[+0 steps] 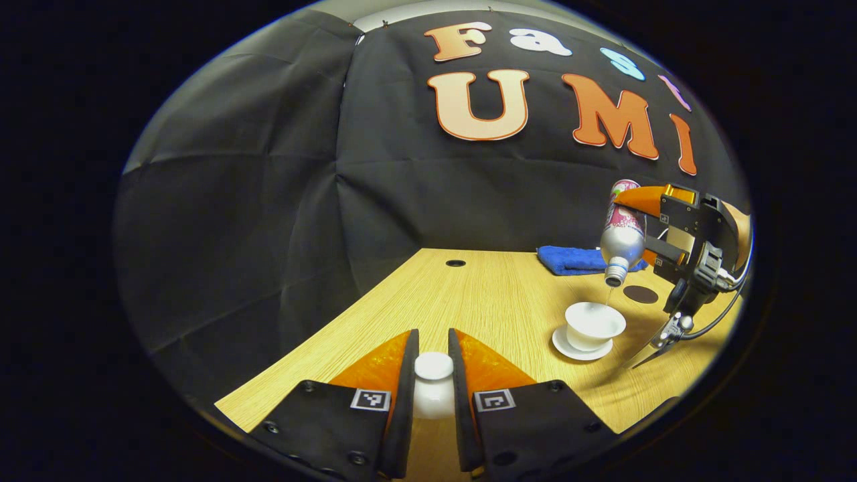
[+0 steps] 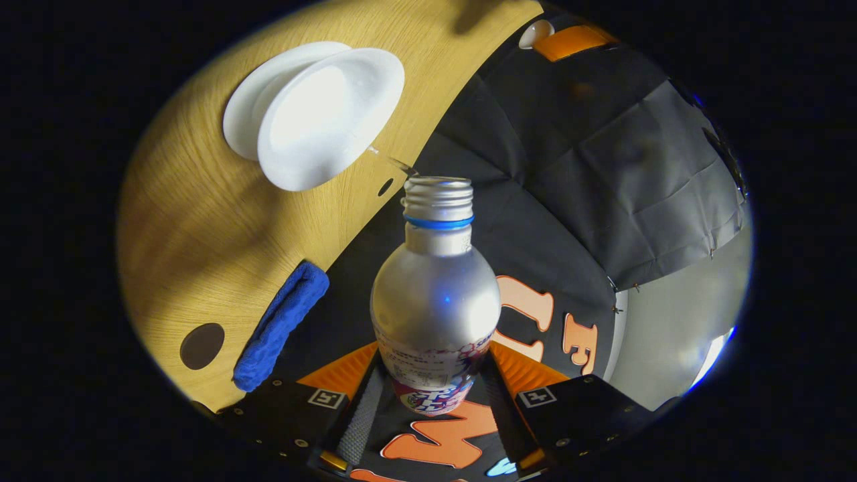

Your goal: Open the teacup lid with one hand, grasp the water bottle and pour water into the teacup with the other hand; after pouring, place the water bottle on the coaster and then close the teacup lid.

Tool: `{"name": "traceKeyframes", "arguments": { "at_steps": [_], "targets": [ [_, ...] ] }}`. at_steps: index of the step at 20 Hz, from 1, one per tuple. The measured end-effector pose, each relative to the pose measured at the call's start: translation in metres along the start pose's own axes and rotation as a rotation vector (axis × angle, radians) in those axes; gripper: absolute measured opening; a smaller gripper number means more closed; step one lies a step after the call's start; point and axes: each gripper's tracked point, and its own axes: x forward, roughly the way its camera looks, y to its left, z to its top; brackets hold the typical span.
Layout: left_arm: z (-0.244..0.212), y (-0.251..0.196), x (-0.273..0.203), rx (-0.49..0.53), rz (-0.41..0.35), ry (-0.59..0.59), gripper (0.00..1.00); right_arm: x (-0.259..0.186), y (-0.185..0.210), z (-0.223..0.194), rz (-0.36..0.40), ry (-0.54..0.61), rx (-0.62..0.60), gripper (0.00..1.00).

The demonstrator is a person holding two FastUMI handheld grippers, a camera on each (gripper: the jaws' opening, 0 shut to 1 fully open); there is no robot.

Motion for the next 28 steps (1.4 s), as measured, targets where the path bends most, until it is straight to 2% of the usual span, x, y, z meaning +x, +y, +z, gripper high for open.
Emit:
{"name": "traceKeyframes", "arguments": {
  "at_steps": [1, 2, 3, 8, 12, 13, 14, 15, 17, 18, 19, 20, 21, 22, 28],
  "targets": [
    [0.002, -0.001, 0.000, 0.002, 0.001, -0.008, 0.27, -0.001, 0.003, 0.000, 0.010, 0.003, 0.023, 0.78],
    [0.003, -0.002, 0.000, 0.007, -0.001, -0.013, 0.27, 0.000, 0.006, 0.000, 0.023, 0.006, 0.051, 0.78],
    [0.004, -0.004, -0.001, 0.011, -0.005, -0.019, 0.32, -0.001, 0.007, 0.001, 0.032, 0.006, 0.076, 0.78],
    [0.014, -0.016, -0.002, -0.012, -0.030, -0.049, 0.31, -0.007, 0.032, 0.004, 0.140, 0.023, 0.279, 0.79],
    [0.025, -0.030, 0.000, -0.005, -0.054, -0.070, 0.31, -0.022, 0.049, -0.001, 0.251, 0.077, 0.545, 0.79],
    [0.029, -0.036, 0.002, 0.002, -0.062, -0.073, 0.27, -0.027, 0.049, -0.006, 0.264, 0.091, 0.610, 0.79],
    [0.032, -0.042, 0.002, 0.009, -0.075, -0.078, 0.31, -0.029, 0.050, -0.011, 0.277, 0.112, 0.674, 0.80],
    [0.037, -0.048, 0.002, 0.015, -0.086, -0.086, 0.31, -0.032, 0.052, -0.015, 0.288, 0.133, 0.739, 0.79],
    [0.046, -0.062, 0.005, 0.023, -0.114, -0.101, 0.31, -0.034, 0.053, -0.030, 0.308, 0.175, 0.870, 0.79],
    [0.050, -0.070, 0.006, 0.026, -0.128, -0.108, 0.27, -0.035, 0.056, -0.037, 0.317, 0.199, 0.936, 0.80],
    [0.054, -0.077, 0.006, 0.030, -0.140, -0.113, 0.31, -0.038, 0.058, -0.046, 0.322, 0.217, 0.993, 0.80],
    [0.057, -0.084, 0.010, 0.033, -0.152, -0.117, 0.31, -0.041, 0.059, -0.054, 0.324, 0.238, 1.049, 0.80],
    [0.060, -0.093, 0.011, 0.036, -0.166, -0.121, 0.27, -0.042, 0.060, -0.061, 0.328, 0.257, 1.105, 0.80],
    [0.062, -0.100, 0.012, 0.039, -0.180, -0.124, 0.31, -0.046, 0.063, -0.069, 0.332, 0.278, 1.161, 0.80],
    [0.066, -0.147, 0.026, 0.054, -0.264, -0.118, 0.31, -0.067, 0.073, -0.093, 0.322, 0.351, 1.424, 0.80]
  ]
}}
